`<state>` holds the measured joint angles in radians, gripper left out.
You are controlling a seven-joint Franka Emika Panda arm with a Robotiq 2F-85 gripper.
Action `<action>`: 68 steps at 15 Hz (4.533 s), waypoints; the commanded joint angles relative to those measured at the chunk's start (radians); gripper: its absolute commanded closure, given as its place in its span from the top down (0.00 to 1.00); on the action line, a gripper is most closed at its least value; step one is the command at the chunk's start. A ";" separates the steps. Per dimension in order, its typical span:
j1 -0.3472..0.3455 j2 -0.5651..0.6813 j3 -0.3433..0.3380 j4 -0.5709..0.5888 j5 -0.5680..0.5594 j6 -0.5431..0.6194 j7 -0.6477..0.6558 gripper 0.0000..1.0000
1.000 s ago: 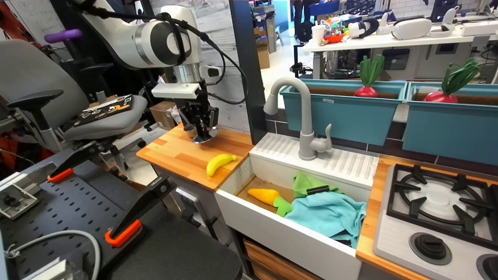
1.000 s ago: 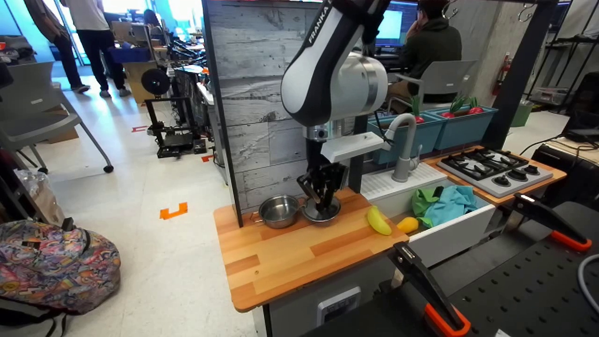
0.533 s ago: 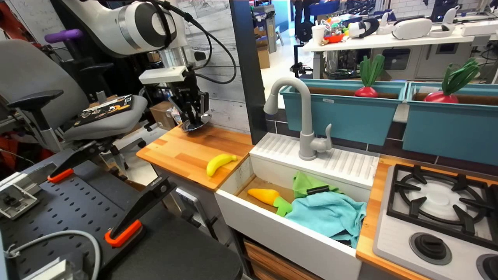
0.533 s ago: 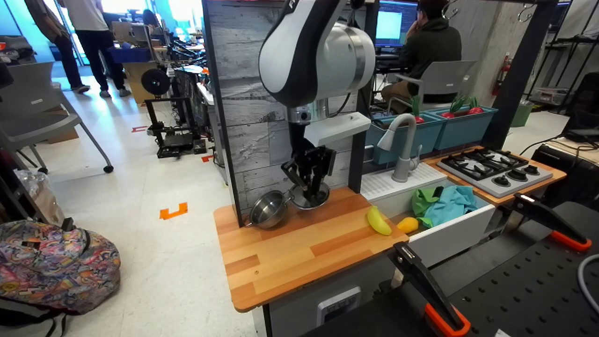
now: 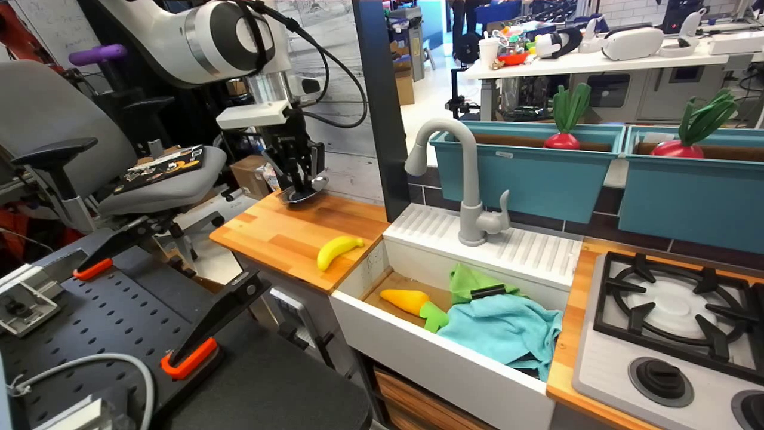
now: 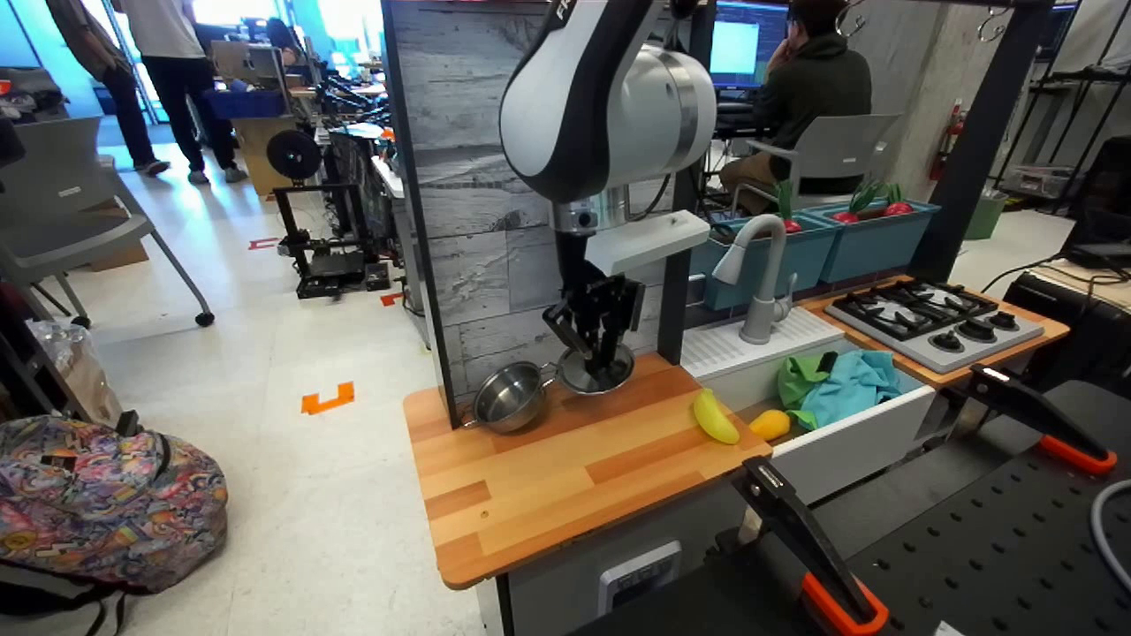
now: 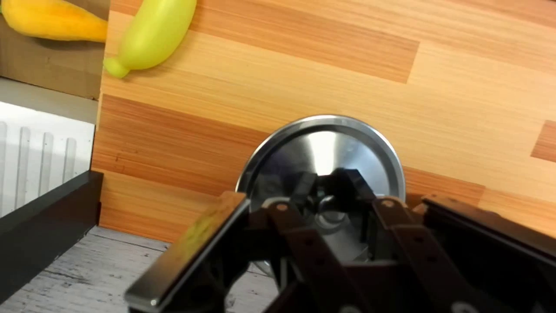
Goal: Put the lid on the pot
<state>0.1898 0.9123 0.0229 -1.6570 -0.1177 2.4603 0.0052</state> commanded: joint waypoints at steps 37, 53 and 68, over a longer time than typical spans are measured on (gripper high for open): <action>0.037 0.178 0.049 0.098 -0.129 0.320 -0.194 0.06; 0.043 0.145 0.040 0.038 -0.126 0.381 -0.185 1.00; 0.082 -0.083 0.022 -0.220 -0.166 0.257 -0.180 1.00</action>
<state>0.2811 0.8275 0.0362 -1.8811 -0.2699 2.7208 -0.1832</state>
